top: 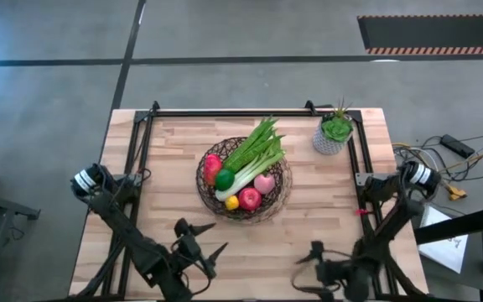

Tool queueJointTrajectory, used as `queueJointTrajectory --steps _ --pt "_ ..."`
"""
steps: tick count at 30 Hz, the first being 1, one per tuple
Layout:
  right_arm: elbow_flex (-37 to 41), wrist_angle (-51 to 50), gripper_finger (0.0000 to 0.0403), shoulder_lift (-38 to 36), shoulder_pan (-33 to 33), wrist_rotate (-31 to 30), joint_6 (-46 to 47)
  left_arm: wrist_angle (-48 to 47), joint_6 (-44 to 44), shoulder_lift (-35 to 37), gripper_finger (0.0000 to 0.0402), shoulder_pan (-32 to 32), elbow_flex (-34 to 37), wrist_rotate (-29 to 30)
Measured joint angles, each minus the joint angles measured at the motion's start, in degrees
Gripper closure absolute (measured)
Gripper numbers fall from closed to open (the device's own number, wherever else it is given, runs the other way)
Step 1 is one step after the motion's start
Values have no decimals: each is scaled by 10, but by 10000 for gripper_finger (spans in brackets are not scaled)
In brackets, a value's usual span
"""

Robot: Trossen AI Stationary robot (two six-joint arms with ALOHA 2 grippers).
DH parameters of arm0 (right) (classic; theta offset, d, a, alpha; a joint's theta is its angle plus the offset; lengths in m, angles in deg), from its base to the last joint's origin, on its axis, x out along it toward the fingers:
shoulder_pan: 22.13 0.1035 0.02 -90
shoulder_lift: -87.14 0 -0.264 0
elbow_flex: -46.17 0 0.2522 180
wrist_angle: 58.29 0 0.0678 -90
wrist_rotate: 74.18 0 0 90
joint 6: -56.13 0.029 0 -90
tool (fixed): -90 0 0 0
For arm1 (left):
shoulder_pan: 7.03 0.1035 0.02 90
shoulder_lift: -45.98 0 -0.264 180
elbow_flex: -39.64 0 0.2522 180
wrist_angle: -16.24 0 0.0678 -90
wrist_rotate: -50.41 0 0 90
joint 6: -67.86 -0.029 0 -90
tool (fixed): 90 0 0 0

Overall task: Build produce basket
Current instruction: Return to Home Position

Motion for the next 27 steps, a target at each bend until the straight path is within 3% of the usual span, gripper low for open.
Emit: queueJointTrajectory --steps 4,7,11,15,19,24,27 --pt "32 -21 78 -62 -58 11 -102 9 21 -1 101 -1 18 10" --pt "72 -18 78 -157 -98 31 -154 8 30 -1 100 1 27 10" --pt "155 -6 78 -308 -158 121 -195 10 30 -1 100 3 29 10" --pt "243 75 88 -451 -246 255 -208 10 30 -1 100 10 30 11" --pt "292 93 146 -526 -357 373 -211 10 30 -1 100 25 34 11" --pt "321 91 263 -587 -493 521 -235 10 32 -1 100 48 47 -9" --pt "341 92 335 -632 -565 573 -236 9 45 7 101 58 66 -19"
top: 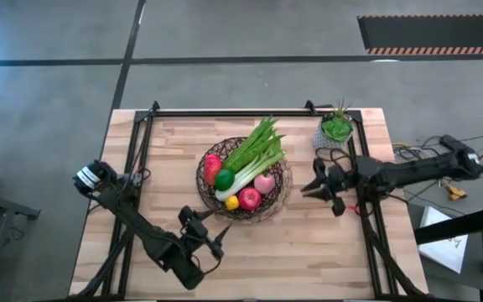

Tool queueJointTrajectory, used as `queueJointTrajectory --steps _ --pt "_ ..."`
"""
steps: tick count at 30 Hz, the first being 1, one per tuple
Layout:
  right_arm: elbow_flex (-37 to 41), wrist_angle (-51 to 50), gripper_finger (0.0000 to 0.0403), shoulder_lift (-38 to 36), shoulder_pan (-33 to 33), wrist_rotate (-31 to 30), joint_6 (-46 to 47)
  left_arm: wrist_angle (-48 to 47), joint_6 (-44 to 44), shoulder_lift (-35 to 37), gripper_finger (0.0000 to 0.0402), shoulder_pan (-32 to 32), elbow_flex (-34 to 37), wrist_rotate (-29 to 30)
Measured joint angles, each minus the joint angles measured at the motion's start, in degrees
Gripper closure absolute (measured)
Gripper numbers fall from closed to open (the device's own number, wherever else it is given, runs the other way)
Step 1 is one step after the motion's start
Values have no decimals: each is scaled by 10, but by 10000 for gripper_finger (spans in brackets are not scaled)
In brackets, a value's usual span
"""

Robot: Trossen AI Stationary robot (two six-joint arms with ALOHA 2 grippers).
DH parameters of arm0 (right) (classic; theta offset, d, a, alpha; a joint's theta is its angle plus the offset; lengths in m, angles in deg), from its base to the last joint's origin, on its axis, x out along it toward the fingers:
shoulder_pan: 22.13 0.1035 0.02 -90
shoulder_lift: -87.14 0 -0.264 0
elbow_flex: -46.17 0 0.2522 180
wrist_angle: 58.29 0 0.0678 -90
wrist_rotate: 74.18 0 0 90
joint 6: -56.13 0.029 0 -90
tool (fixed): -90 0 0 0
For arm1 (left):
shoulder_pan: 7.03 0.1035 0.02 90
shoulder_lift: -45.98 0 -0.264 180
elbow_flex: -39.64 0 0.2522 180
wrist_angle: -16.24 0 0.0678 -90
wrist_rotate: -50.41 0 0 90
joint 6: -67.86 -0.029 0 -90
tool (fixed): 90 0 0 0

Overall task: Build produce basket
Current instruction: Return to Home Position

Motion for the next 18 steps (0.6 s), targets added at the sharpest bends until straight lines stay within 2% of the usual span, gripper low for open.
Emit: queueJointTrajectory --steps 3,7,11,18 --pt "28 0 384 -41 -55 17 15 0 4 19 101 9 27 -2" --pt "67 -1 390 -76 -84 37 36 4 16 69 105 28 84 -13" --pt "102 5 390 -103 -83 38 40 38 2 147 132 64 162 -52" --pt "119 -11 390 -142 -89 7 23 220 -217 315 199 128 315 -83"
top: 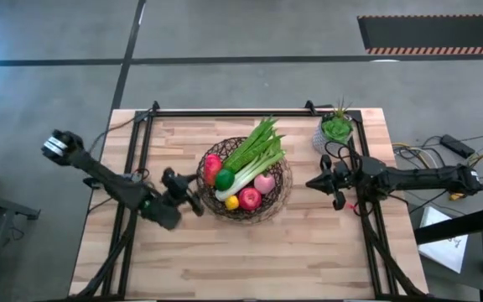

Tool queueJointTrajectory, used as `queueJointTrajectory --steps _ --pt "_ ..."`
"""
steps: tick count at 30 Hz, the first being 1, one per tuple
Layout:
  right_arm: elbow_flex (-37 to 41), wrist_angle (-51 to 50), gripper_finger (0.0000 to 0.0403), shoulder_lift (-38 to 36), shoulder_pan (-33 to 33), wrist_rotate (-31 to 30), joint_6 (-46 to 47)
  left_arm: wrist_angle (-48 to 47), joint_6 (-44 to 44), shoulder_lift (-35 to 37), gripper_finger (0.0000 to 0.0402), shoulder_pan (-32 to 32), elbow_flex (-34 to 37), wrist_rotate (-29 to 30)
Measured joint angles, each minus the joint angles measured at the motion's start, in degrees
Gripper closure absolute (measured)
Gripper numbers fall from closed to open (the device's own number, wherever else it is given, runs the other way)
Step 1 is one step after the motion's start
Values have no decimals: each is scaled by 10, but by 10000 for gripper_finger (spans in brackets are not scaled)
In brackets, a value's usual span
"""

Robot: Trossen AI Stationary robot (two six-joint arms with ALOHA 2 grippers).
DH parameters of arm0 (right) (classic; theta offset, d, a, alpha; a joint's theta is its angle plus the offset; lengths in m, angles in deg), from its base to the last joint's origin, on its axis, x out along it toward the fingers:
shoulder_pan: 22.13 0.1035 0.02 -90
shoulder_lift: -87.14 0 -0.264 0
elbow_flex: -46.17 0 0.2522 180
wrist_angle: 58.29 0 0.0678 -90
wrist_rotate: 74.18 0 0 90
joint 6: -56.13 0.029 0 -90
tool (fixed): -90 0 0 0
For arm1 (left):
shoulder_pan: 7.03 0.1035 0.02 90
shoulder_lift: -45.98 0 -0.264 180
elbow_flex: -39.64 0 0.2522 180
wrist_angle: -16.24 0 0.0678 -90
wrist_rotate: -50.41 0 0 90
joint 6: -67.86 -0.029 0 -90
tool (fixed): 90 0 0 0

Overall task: Build produce basket
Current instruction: Return to Home Position

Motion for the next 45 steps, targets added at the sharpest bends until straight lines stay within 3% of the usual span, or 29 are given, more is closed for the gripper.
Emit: queueJointTrajectory --steps 4,11,18,23,28,32,37,45 --pt "0 -3 390 -32 -28 1 -15 83 -94 113 234 40 78 -53" --pt "0 -36 390 -86 -79 26 -3 102 -148 322 305 158 182 -206" --pt "0 -122 390 -107 -80 36 16 129 -204 453 389 294 265 -367" --pt "0 -148 390 -107 -80 36 28 141 -251 548 396 337 322 -458" --pt "1 -167 390 -109 -80 35 38 89 -289 666 400 335 343 -475" --pt "1 -167 390 -109 -80 35 36 75 -344 674 401 333 331 -535" --pt "1 -164 390 -124 -92 36 10 74 -374 676 401 334 334 -535" --pt "1 -164 390 -164 -182 72 27 78 -369 675 401 334 341 -539"
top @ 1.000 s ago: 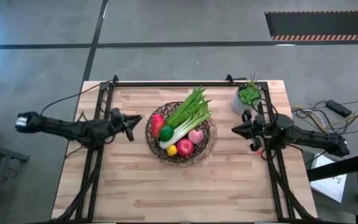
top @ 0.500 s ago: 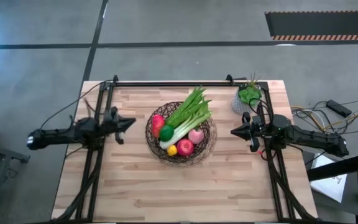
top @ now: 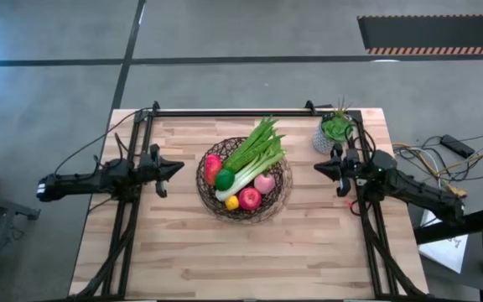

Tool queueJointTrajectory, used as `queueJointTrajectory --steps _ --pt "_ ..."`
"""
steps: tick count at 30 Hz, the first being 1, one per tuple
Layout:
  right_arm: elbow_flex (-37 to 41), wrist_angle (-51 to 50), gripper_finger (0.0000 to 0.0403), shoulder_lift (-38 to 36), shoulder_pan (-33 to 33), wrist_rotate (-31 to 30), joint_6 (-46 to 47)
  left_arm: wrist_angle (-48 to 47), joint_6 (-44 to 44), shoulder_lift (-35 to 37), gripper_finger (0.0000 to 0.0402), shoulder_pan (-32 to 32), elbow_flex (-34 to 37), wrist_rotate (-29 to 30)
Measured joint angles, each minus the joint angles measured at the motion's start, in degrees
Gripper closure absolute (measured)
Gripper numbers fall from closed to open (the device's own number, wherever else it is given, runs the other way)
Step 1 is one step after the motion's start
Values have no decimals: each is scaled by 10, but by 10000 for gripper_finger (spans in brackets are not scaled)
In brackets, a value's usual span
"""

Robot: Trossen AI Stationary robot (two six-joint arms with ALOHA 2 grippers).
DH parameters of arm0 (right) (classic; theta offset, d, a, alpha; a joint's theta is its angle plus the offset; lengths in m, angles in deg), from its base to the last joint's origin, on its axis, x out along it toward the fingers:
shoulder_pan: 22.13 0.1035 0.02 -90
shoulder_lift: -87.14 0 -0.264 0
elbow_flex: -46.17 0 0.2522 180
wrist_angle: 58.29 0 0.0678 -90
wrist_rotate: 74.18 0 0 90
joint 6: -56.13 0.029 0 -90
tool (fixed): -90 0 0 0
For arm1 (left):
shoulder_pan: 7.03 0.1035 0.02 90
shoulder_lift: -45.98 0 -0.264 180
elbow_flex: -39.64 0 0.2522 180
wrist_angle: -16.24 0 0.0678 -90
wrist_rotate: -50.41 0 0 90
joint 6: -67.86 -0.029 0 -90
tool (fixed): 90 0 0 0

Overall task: Build produce basket
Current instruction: Return to Home Position

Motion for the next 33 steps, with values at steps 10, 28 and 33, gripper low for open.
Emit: queueJointTrajectory --steps 10,28,33 --pt "0 8 391 -2 84 -176 39 10 16 0 402 0 2 -1" --pt "0 -27 390 0 248 -210 -15 16 16 -10 401 0 3 -1" --pt "0 -28 390 0 270 -225 -12 16 16 -16 401 0 3 -1"
